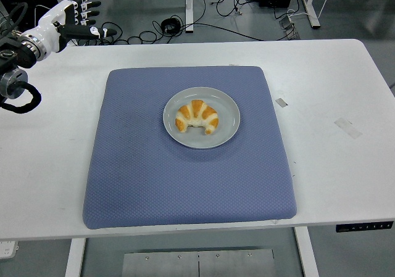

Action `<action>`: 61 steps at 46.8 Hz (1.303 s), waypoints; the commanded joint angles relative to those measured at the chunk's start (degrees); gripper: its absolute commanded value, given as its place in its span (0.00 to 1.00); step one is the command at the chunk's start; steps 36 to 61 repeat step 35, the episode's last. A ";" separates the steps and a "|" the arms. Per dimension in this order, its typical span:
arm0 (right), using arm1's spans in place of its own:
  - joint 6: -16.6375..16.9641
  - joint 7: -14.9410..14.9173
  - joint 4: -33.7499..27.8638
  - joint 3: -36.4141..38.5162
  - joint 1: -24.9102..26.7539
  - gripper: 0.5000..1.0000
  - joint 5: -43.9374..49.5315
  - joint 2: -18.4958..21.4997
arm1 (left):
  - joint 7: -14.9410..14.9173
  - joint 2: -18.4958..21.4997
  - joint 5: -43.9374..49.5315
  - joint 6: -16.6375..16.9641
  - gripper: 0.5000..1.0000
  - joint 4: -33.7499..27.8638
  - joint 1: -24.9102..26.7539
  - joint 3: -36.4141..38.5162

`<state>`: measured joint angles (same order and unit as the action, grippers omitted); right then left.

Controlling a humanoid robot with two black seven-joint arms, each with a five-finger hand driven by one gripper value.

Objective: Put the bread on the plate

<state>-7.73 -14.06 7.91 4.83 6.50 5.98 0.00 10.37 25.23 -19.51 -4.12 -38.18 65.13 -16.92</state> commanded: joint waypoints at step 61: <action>0.00 0.00 0.53 0.53 0.09 1.00 -0.09 0.00 | 0.00 -0.09 2.11 0.17 0.93 2.49 -1.23 -0.66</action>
